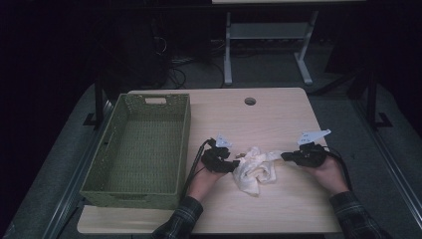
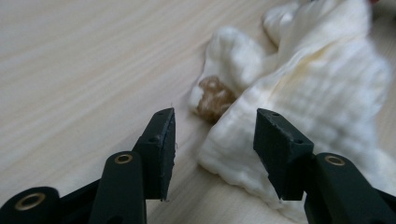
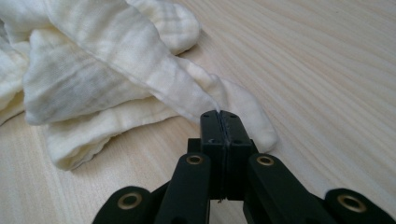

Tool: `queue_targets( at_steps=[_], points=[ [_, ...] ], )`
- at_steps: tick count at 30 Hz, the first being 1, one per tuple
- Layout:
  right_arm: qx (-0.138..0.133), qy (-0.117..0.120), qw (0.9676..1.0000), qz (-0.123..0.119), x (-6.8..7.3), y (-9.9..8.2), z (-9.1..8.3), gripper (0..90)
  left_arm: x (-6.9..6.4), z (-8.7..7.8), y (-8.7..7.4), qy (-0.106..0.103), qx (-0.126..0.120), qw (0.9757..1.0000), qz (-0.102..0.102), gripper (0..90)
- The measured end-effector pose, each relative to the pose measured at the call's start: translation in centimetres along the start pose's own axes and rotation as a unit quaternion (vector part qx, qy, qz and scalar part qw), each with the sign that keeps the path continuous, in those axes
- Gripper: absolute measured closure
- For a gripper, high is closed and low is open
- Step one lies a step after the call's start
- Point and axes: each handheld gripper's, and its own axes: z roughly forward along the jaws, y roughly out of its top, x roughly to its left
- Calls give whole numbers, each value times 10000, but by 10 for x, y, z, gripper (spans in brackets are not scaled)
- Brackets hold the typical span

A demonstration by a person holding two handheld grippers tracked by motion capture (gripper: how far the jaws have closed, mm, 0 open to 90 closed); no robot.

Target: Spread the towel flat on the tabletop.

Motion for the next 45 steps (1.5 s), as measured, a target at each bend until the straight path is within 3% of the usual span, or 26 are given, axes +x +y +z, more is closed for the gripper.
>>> queue_targets(
  at_steps=[3, 6, 9, 11, 16, 23, 27, 31, 33, 36, 39, 45],
  points=[
    [0, 9, 10000, 9, 0, 0, 0, 893, 0, 6, -2, -42, 159, 9998, 54, 530],
    [-31, 29, 10000, -4, 0, 0, -1, 894, 1, 10, -3, -96, 229, 9996, 104, 639],
    [-35, 35, 10000, 27, 2, 0, -3, 894, 0, 10, -2, -171, 284, 9994, 116, 824],
    [-116, 48, 9999, -22, 2, 0, -4, 894, 0, 8, -1, -217, 293, 9992, 145, 848],
    [-192, 38, 9998, 38, 3, 1, -13, 894, 0, -4, 5, -41, 91, 9998, 167, 856],
    [-343, -48, 9994, -93, 3, 9, -30, 894, 5, -25, 24, 317, -159, 9990, 254, 856],
    [-410, -69, 9991, -112, 1, 18, -37, 893, 9, -29, 37, 452, -290, 9985, 142, 855],
    [-520, -98, 9986, -38, -10, 25, -39, 893, 16, -29, 52, 595, -365, 9975, 65, 855],
    [-555, -128, 9984, 33, -22, 28, -37, 893, 22, -25, 62, 745, -407, 9964, -33, 856],
    [-538, -150, 9984, 113, -29, 29, -33, 893, 28, -20, 67, 769, -402, 9962, -84, 855],
    [-509, -159, 9979, 358, -45, 28, -17, 889, 38, 0, 70, 960, -140, 9952, -149, 854],
    [-307, -226, 9981, 481, -54, 33, 3, 885, 50, 26, 62, 1117, 259, 9930, -290, 850]
  ],
)
